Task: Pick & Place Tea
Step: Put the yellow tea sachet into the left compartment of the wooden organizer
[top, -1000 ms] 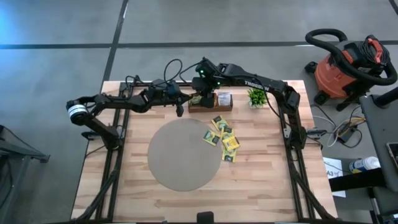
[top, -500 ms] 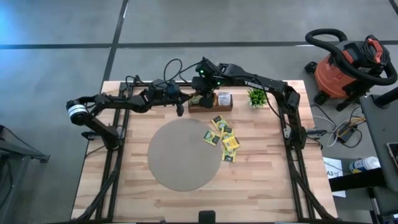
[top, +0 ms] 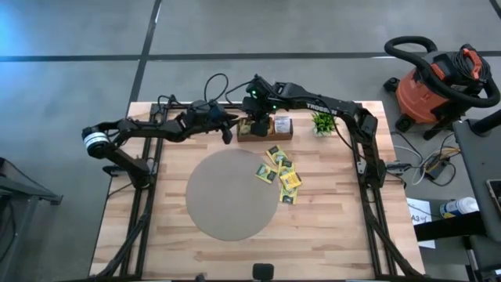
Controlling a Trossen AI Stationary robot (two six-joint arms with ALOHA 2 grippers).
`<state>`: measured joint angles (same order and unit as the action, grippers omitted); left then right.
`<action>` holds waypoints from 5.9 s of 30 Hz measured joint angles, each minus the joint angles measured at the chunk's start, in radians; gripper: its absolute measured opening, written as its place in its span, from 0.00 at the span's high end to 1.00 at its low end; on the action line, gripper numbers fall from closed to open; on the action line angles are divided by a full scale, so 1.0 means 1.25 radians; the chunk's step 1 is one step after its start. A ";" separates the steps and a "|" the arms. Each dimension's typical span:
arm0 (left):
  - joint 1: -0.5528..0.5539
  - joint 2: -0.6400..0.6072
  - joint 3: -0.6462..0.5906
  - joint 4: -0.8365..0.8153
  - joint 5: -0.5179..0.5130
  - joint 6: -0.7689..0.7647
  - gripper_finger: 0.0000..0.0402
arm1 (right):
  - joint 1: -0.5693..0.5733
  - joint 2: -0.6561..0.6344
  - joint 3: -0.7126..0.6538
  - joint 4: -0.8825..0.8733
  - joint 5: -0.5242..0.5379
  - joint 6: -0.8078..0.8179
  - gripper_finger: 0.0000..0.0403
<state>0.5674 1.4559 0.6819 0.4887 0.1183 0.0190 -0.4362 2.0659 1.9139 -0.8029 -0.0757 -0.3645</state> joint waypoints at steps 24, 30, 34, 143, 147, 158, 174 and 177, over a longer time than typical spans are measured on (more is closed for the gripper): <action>-0.008 -0.001 0.002 -0.032 0.201 -0.073 0.86 | -0.002 -0.008 -0.062 -0.271 -0.076 0.134 0.98; -0.014 -0.001 0.002 -0.078 0.205 -0.064 0.86 | 0.041 -0.099 -0.255 -0.283 -0.109 0.243 0.98; -0.016 -0.001 0.002 -0.089 0.210 -0.064 0.86 | 0.099 -0.222 -0.422 -0.194 -0.108 0.389 0.98; -0.372 0.602 0.631 -0.447 0.123 0.044 0.86 | 0.476 -0.506 -1.081 0.542 0.325 1.372 0.75; -0.372 0.600 0.636 -0.452 0.121 0.044 0.86 | 0.442 -0.506 -1.071 0.543 0.278 1.328 0.78; -0.372 0.568 0.639 -0.505 0.090 -0.006 0.86 | 0.428 -0.531 -1.065 0.544 0.244 1.227 0.97; -0.489 0.247 0.470 -0.428 -0.373 0.119 0.86 | 0.330 -0.644 -1.065 0.705 0.324 1.426 0.98; -0.532 0.228 0.417 -0.366 -0.538 0.160 0.86 | 0.282 -0.640 -1.060 0.798 0.296 1.416 0.98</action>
<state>-0.0970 1.7407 1.2028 0.0314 -0.5544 0.2192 -0.0836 1.2660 0.5888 0.1948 0.2945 1.4060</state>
